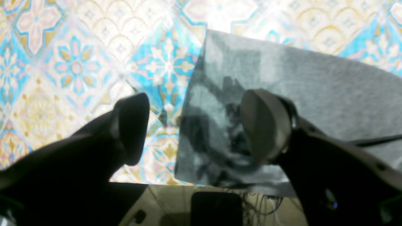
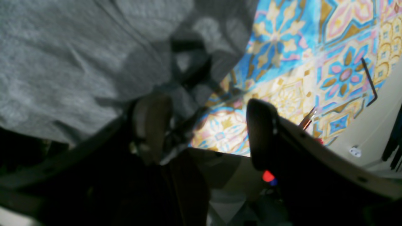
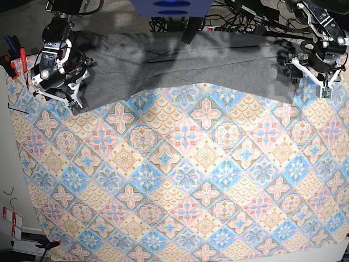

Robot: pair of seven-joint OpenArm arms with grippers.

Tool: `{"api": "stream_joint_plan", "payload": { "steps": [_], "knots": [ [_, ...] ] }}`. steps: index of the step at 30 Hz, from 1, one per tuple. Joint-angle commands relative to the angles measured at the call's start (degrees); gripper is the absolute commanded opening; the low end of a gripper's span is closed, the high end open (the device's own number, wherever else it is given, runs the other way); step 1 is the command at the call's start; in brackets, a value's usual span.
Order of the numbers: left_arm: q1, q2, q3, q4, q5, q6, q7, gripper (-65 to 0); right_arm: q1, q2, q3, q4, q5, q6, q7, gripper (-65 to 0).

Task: Fold the T-shirt properly
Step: 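Hold the shirt with the right gripper and regrasp its end with the left gripper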

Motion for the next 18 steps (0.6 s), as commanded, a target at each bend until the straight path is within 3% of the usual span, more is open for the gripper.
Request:
{"api": "stream_joint_plan", "payload": {
  "steps": [1,6,10,14,18],
  "knots": [
    [0.1,-2.13,-0.36,-0.8,-0.37,0.32,-0.33,-16.7,0.44,0.55,0.24,1.0,-0.14,-0.23,0.2,-24.5],
    [-0.95,-7.85,0.0,-13.02,-0.9,0.32,-0.68,-16.7,0.44,0.55,0.33,1.0,-0.58,-0.23,0.2,-24.5],
    [-3.24,-10.75,-0.09,-20.14,-0.98,0.32,-0.77,-16.7,0.44,0.47,0.33,1.0,-6.47,-0.23,0.2,-24.5],
    [-3.68,-11.1,1.75,-22.43,-0.98,0.32,-4.2,-16.7,0.44,-0.76,0.15,1.09,-12.27,-0.23,0.2,-24.5],
    [-3.85,-10.57,5.1,-22.6,-0.98,0.32,-4.37,-16.7,0.35,-1.2,0.24,1.09,-13.06,-0.23,0.2,-24.5]
  ]
}}
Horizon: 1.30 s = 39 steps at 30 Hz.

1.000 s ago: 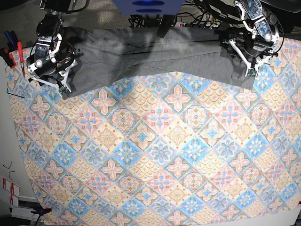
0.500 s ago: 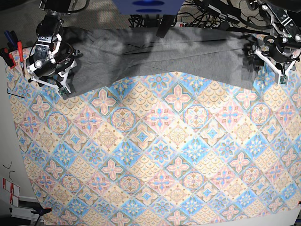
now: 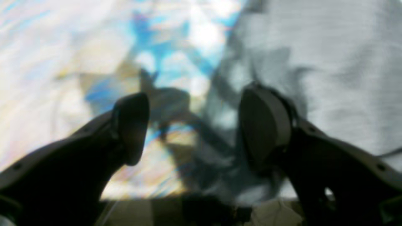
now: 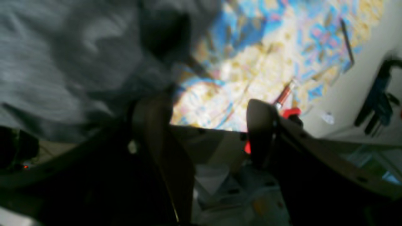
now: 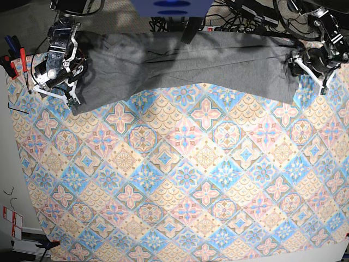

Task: Fold the T-shirt properly
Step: 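Hold the shirt with the right gripper and regrasp its end with the left gripper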

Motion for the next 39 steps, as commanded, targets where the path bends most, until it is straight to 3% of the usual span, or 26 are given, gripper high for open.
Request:
{"api": "stream_joint_plan", "payload": {
  "steps": [1,11,14,19,28,32,35,39],
  "knots": [
    [-0.07,-0.67,-0.52,0.96,-0.04,0.42,-0.51,-16.7,0.33,0.87,0.2,1.09,-0.97,-0.05,-0.25,-24.5],
    [2.13,-0.4,-0.79,1.92,-1.19,0.42,-0.42,-17.2,0.59,0.87,0.2,1.09,-0.97,-0.05,-0.25,-24.5],
    [4.68,-2.43,-0.87,6.06,-6.46,0.42,1.43,-17.3,0.59,0.87,-0.15,1.0,-0.97,-0.05,-0.25,-24.5],
    [5.82,-2.6,-0.87,14.76,-13.85,0.42,7.76,-17.3,0.68,0.87,-0.33,0.92,-0.97,-0.05,-0.25,-24.5],
    [2.65,-2.51,-0.79,7.81,-8.4,0.42,7.32,-16.9,0.59,0.87,0.11,0.92,-0.97,-0.05,-0.25,-24.5],
    [2.3,-2.25,-0.17,3.42,-4.79,0.42,1.52,-16.8,0.59,0.87,-0.15,0.92,-0.97,-0.05,-0.25,-24.5],
    [1.34,-2.43,5.28,-0.89,-4.79,0.42,0.46,-17.2,0.59,0.87,-0.15,0.92,-0.97,-0.05,-0.25,-24.5],
    [1.25,-0.58,6.86,-1.77,-4.53,0.42,0.37,-17.2,0.59,0.87,-0.07,0.92,-0.97,-0.05,-0.25,-24.5]
  ]
}}
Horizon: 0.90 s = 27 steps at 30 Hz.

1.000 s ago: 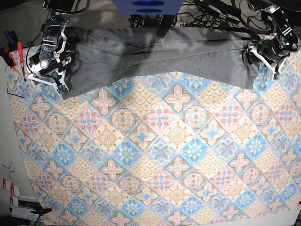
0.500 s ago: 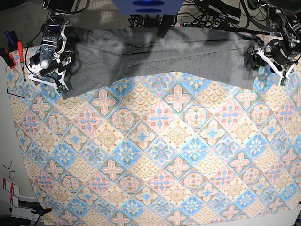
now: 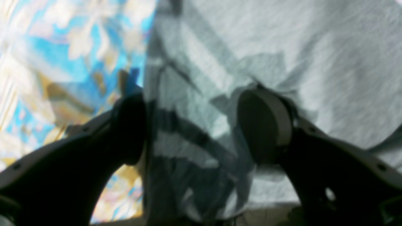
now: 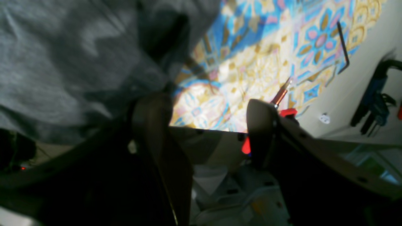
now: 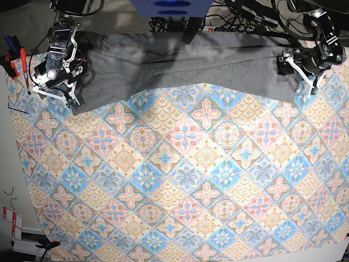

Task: Fold the T-shirt properly
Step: 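Hold the shirt with the right gripper and regrasp its end with the left gripper, then carry the held shirt end with the left gripper toward the right gripper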

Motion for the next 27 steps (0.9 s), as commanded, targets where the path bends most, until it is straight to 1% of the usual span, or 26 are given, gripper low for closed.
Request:
{"api": "stream_joint_plan", "payload": {
  "steps": [1,4,5,6,9,11,12,15,17,22,25,27],
  "knots": [
    [0.51,0.52,0.11,0.26,-0.57,-0.65,0.44,-17.3,0.44,0.57,0.33,0.94,-0.45,-0.05,-0.19,-24.5],
    [0.51,0.96,2.04,0.26,-0.48,-0.65,0.88,-18.1,0.44,0.57,0.42,1.03,-0.45,-0.05,-0.19,-24.5],
    [0.51,0.87,3.45,0.26,-0.48,-0.65,0.88,-20.3,0.44,0.57,0.42,1.03,-0.45,-0.05,-0.19,-24.5],
    [0.51,0.87,4.15,0.26,-0.57,-0.65,0.88,-24.5,0.44,0.57,0.5,1.03,-0.45,-0.05,-0.19,-24.5],
    [0.42,1.13,4.59,0.26,-0.57,-0.65,1.23,-46.3,0.44,0.57,0.5,1.03,-0.45,-0.05,-0.19,-24.5],
    [-0.11,1.57,4.59,0.26,-0.66,-0.65,3.52,-62.3,0.44,0.57,0.5,1.03,-0.45,-0.05,-0.19,-24.5],
    [-0.55,2.1,4.59,0.44,-0.66,-0.65,4.66,-65.0,0.44,0.57,0.5,1.03,-0.45,-0.05,-0.19,-24.5],
    [-1.52,2.54,4.68,0.62,-1.19,-0.65,6.77,-65.0,0.44,0.57,0.5,1.03,-0.45,-0.05,-0.19,-24.5],
    [-1.43,3.94,4.68,2.02,-0.75,-0.65,6.77,-65.0,0.44,0.57,0.5,1.03,-0.45,-0.05,-0.19,-24.5],
    [2.88,6.85,4.68,14.68,-0.75,-0.65,7.65,-65.0,0.53,0.57,0.5,0.94,-0.45,-0.05,-0.19,-24.5],
    [3.41,8.69,4.68,22.42,-0.66,-0.65,13.8,-65.0,0.53,0.57,0.5,0.94,-0.45,-0.05,-0.19,-24.5],
    [3.41,10.19,4.68,26.29,-0.75,-0.65,16.26,-65.0,0.53,0.57,0.5,0.94,-0.45,-0.05,-0.19,-24.5]
  ]
}}
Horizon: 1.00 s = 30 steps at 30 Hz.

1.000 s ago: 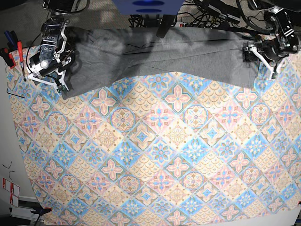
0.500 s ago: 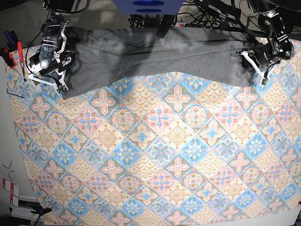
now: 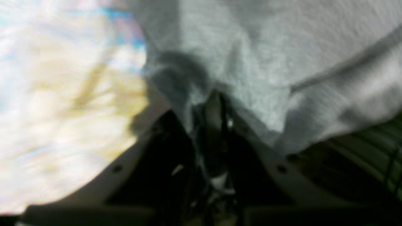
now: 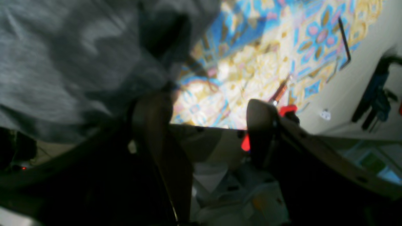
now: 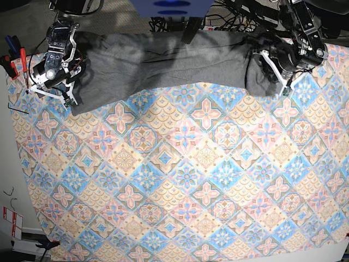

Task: Fold the T-shirt properly
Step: 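Carry the held shirt end with the left gripper toward the right gripper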

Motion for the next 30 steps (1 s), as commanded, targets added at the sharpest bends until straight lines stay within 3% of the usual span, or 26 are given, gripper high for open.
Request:
{"api": "stream_joint_plan", "payload": {
  "steps": [1,6,10,14,21,25,30],
  "knots": [
    [0.06,0.62,0.07,2.23,-0.86,-0.12,0.36,-65.0,0.53,0.41,0.07,0.94,-0.32,-0.05,0.18,-24.5],
    [-0.29,1.06,1.3,5.75,-1.38,-0.12,3.7,-65.0,0.53,0.41,0.07,0.94,-0.32,-0.05,0.18,-24.5],
    [-0.29,1.23,9.91,6.01,-0.94,-0.12,4.58,-65.0,0.53,0.41,0.07,0.94,-0.32,-0.05,0.18,-24.5],
    [-0.9,4.31,14.13,6.89,-0.86,-0.12,4.66,-65.0,0.53,0.41,-0.02,0.85,-0.32,-0.05,0.18,-24.5],
    [-5.3,5.19,30.31,7.07,-1.47,-0.12,5.68,-65.0,0.53,0.33,-0.11,0.76,-0.32,-0.05,0.18,-24.5],
    [-7.41,7.74,37.52,6.98,-0.86,-0.12,5.68,-65.0,0.53,0.33,0.07,0.76,-0.32,-0.05,0.18,-24.5],
    [-9.26,6.86,38.75,6.8,-0.86,-0.12,5.68,-65.0,0.53,-0.55,0.07,0.76,-0.32,-0.05,0.18,-24.5]
  ]
}}
